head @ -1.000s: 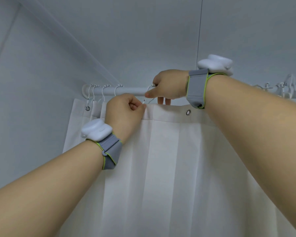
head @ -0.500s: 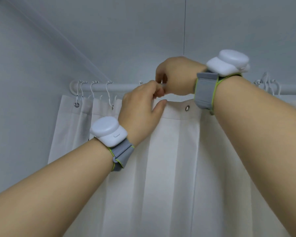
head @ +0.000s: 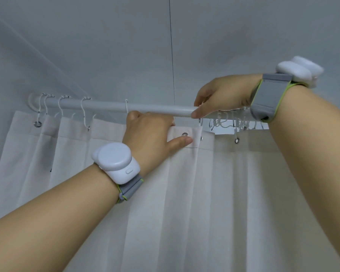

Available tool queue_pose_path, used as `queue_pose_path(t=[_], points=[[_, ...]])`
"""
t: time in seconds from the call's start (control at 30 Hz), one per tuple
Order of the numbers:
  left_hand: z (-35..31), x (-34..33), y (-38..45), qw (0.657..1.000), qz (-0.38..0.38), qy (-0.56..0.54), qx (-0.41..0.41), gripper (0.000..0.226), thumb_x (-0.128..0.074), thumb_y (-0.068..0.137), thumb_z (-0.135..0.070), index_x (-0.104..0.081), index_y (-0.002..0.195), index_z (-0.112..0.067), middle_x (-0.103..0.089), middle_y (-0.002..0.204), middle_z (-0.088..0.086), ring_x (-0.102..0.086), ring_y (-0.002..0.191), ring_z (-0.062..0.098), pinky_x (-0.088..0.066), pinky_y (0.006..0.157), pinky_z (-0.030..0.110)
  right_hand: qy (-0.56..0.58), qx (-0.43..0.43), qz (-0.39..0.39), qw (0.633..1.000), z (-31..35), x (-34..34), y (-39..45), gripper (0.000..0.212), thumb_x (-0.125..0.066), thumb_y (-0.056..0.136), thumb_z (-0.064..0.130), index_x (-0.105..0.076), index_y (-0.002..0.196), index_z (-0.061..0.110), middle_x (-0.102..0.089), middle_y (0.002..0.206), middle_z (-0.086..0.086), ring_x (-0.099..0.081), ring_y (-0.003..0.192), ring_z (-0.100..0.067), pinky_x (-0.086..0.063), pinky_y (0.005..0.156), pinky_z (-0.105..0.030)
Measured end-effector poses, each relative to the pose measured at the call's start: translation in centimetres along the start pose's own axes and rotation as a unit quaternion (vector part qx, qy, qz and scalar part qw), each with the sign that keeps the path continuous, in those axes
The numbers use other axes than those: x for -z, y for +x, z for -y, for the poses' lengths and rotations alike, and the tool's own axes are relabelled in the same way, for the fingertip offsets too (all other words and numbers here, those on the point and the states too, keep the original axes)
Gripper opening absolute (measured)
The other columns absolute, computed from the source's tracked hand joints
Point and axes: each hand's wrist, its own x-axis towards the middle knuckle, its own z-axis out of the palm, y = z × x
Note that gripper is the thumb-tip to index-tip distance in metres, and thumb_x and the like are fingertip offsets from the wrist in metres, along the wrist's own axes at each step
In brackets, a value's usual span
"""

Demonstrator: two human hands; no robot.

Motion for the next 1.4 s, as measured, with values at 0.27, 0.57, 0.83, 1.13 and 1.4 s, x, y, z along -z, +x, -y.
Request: queue_pose_path(t=[0.27,0.57,0.83,1.13,1.4], points=[[-0.5,-0.6,0.1,0.996,-0.015,-0.077,0.032,0.047,-0.062,0.075,-0.064,-0.044,0.066,-0.022,-0.046,0.059,-0.009,-0.049,0.067,0.021,-0.030,0.070,0.032,0.068,0.024,0.007,0.997,-0.9,-0.6,0.1,0.045,-0.074,0.073,0.049,-0.065,0.111,0.028,-0.069,0.101,0.009,-0.063,0.094,-0.016,-0.048,0.095,-0.035],[1.8,0.0,0.2,0.990,0.031,-0.132,0.040,0.045,-0.069,0.077,-0.053,-0.055,0.064,-0.012,-0.042,0.052,-0.003,-0.040,0.052,0.011,-0.024,0.051,0.031,0.072,0.065,-0.062,0.993,1.9,-1.1,2.1,0.052,-0.076,0.068,0.055,-0.063,0.112,0.031,-0.063,0.106,0.009,-0.060,0.096,-0.014,-0.047,0.088,-0.030],[3.9,1.6,-0.2,0.989,0.061,-0.120,0.061,0.034,-0.071,0.079,-0.043,-0.056,0.061,-0.018,-0.050,0.057,0.000,-0.040,0.051,0.011,-0.029,0.053,0.031,0.083,0.102,-0.103,0.986,4.3,-1.3,3.7,0.049,-0.079,0.067,0.046,-0.062,0.109,0.027,-0.059,0.105,0.007,-0.057,0.094,-0.015,-0.048,0.085,-0.029],[3.6,2.6,-0.6,0.989,0.052,-0.102,0.098,0.022,-0.072,0.078,-0.038,-0.061,0.068,-0.022,-0.049,0.056,-0.005,-0.042,0.052,0.007,-0.030,0.051,0.026,0.051,0.137,-0.086,0.986,6.0,-1.8,4.5,0.048,-0.080,0.068,0.044,-0.061,0.106,0.023,-0.053,0.076,0.015,-0.046,0.064,0.000,-0.034,0.055,-0.018],[4.6,2.3,-1.1,0.985,0.037,-0.104,0.134,0.019,-0.068,0.081,-0.040,-0.063,0.072,-0.024,-0.049,0.055,-0.010,-0.044,0.058,0.010,-0.033,0.070,0.031,0.084,0.134,-0.021,0.987,5.9,-2.1,4.5,0.035,-0.065,0.085,0.041,-0.054,0.114,0.025,-0.071,0.082,0.012,-0.054,0.070,0.005,-0.033,0.061,-0.020]])
